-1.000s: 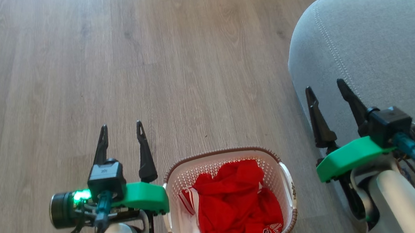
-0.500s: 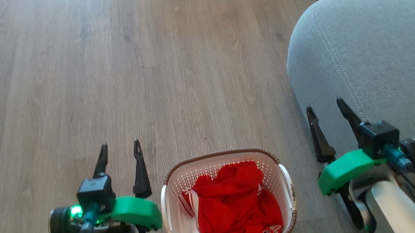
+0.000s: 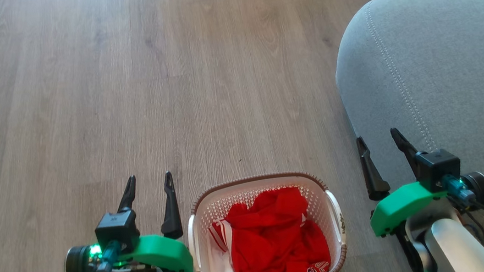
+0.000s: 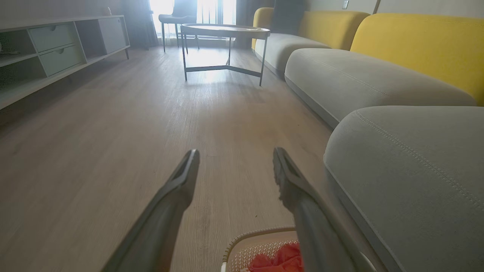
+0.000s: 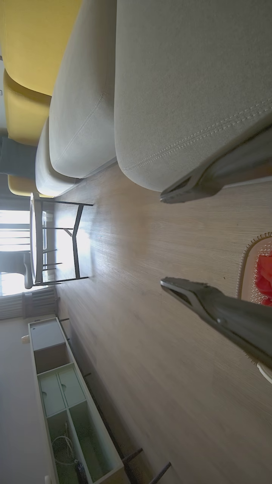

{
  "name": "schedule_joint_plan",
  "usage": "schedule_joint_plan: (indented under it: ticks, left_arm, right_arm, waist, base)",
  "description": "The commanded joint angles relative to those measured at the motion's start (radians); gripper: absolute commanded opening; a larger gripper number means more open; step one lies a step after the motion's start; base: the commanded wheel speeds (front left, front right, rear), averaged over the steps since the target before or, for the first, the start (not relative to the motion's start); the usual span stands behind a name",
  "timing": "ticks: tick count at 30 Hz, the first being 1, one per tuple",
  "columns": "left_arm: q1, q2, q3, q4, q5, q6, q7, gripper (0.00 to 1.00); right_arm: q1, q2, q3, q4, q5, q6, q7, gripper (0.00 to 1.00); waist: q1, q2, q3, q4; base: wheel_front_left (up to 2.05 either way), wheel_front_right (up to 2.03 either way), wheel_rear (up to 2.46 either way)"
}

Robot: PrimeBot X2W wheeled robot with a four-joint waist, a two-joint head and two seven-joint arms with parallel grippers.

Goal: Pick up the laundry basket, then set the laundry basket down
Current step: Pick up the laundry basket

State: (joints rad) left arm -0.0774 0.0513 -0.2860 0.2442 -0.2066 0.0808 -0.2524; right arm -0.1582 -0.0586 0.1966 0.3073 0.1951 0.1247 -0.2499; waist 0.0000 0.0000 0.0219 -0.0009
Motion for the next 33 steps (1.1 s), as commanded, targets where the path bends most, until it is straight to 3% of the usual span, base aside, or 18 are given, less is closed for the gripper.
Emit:
schedule_joint_plan:
  ticks: [1, 21, 27, 33]
  left_arm:
    - [-0.039, -0.001, 0.026, -0.024, -0.012, 0.001, -0.009, 1.0]
    - [-0.043, -0.001, 0.002, 0.033, -0.036, -0.015, -0.009, 1.0]
    - [-0.072, -0.001, -0.017, 0.1, -0.062, -0.026, -0.009, 1.0]
    - [-0.135, -0.001, -0.045, 0.198, -0.081, -0.023, -0.009, 1.0]
  right_arm:
    - [-0.044, 0.008, 0.022, -0.026, 0.002, 0.006, -0.012, 1.0]
    - [-0.042, 0.008, 0.016, -0.009, 0.001, 0.006, -0.012, 1.0]
    - [-0.083, 0.008, 0.011, 0.101, -0.045, 0.006, -0.012, 1.0]
    - [-0.193, 0.008, 0.024, 0.292, -0.048, 0.006, -0.012, 1.0]
  waist:
    - [0.0, 0.0, 0.001, 0.001]
    - [0.0, 0.0, 0.014, -0.004]
    - [0.0, 0.0, 0.073, -0.017]
    - [0.0, 0.0, 0.178, -0.028]
  base:
    - [0.0, 0.0, 0.0]
    - [0.0, 0.0, 0.0]
    - [0.0, 0.0, 0.0]
    - [0.0, 0.0, 0.0]
